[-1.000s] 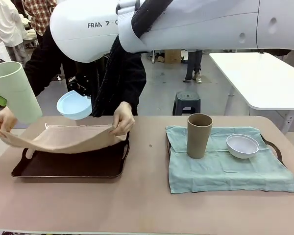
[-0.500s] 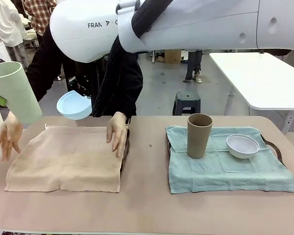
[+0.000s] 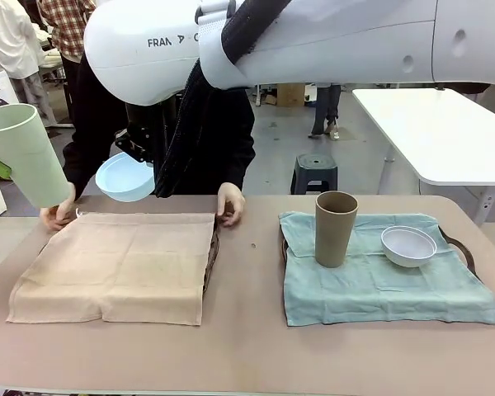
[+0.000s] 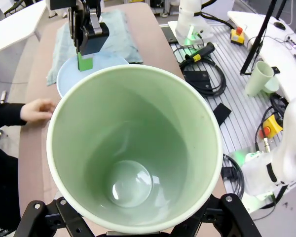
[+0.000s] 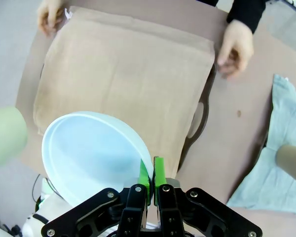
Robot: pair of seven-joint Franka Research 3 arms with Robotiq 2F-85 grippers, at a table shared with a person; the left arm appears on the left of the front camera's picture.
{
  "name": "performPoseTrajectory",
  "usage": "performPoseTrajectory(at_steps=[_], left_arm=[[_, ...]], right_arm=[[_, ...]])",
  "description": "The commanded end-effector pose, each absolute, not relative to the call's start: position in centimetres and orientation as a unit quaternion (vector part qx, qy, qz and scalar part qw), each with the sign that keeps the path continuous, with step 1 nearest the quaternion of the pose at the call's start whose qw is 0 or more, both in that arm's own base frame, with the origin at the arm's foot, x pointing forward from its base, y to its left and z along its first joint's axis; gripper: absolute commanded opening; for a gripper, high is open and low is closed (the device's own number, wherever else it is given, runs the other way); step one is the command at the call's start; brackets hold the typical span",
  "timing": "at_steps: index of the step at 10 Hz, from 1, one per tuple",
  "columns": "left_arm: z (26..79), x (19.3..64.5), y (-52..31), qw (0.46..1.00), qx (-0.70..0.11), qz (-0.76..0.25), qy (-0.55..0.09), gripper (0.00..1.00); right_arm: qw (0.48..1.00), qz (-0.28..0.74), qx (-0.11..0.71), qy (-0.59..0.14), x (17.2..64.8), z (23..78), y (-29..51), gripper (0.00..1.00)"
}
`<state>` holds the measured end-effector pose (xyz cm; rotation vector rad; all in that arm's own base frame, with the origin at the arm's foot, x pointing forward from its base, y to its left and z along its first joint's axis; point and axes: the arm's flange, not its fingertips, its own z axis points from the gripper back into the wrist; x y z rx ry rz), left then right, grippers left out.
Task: Set up a tray with a mat and arrange the tableware.
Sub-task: Place the Picnic Bowl and Reusable plastic cup back onto the Handle tray in front of the human's position.
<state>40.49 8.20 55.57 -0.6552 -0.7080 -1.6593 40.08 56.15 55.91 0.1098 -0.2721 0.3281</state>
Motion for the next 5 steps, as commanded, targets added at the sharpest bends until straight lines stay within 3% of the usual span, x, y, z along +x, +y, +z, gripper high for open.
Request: performPoseTrajectory(at_steps=[1,5], left_arm=[[55.88,40.40,8.24,0.570,-0.274,-0.714,-0.301,0.00],[55.88,40.40,8.24,0.570,-0.274,-0.714,-0.301,0.00]], right_arm=[[0.975,0.167,0.061,-0.133,40.39,56.32,56.56,0.00],[0.975,0.167,0.061,-0.133,40.39,56.32,56.56,0.00]])
